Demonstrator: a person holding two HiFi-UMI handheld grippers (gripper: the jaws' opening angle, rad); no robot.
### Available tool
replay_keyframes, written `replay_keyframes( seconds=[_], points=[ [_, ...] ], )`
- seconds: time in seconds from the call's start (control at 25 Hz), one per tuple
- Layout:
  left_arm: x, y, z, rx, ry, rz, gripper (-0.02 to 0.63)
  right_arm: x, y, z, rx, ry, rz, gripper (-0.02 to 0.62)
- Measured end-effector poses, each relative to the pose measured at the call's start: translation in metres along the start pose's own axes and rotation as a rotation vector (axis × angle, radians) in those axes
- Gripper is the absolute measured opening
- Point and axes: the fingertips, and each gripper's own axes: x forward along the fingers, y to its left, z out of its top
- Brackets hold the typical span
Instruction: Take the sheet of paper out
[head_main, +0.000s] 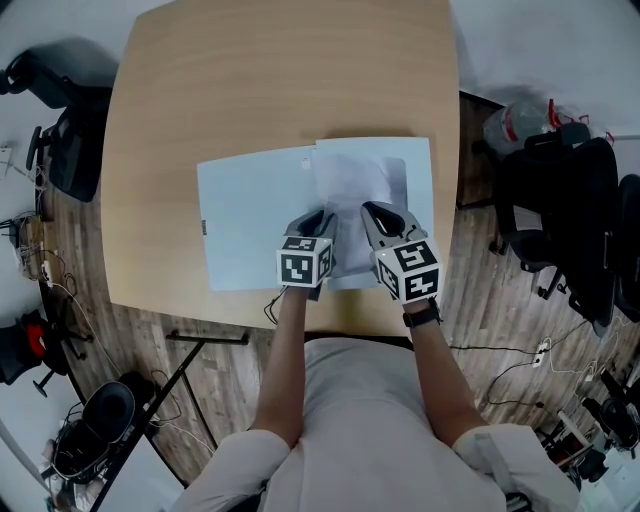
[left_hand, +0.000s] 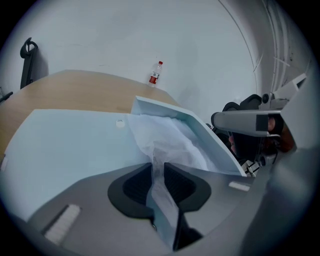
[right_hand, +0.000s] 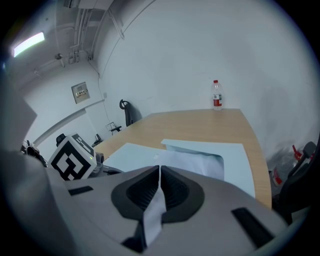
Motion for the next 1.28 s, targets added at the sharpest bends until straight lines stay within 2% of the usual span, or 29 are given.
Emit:
replay_keyframes(
  seconds=[0.12, 0.32, 0.76, 1.28],
  points=[
    [-0.002, 0.001, 0.003, 0.012, -0.014, 0.019, 0.050, -0.002, 0.000, 0.000, 0.007, -0.001, 0.003, 0.015],
    [-0.007, 0.005, 0.006, 0.026, -0.026, 0.030, 0.025, -0.002, 0.002, -0.002, 0.023, -0.006, 0.002, 0.015],
    [-0.024, 0.013, 0.013, 0.023, -0.053, 0.046, 0.019, -0.005, 0.007, 0.009, 0.101, -0.072, 0.016, 0.015],
    [-0.054, 0.021, 0.017, 0.026, -0.108, 0.087, 0.018, -0.022, 0.022, 0.019, 0.086, -0.122, 0.014, 0.015]
  ],
)
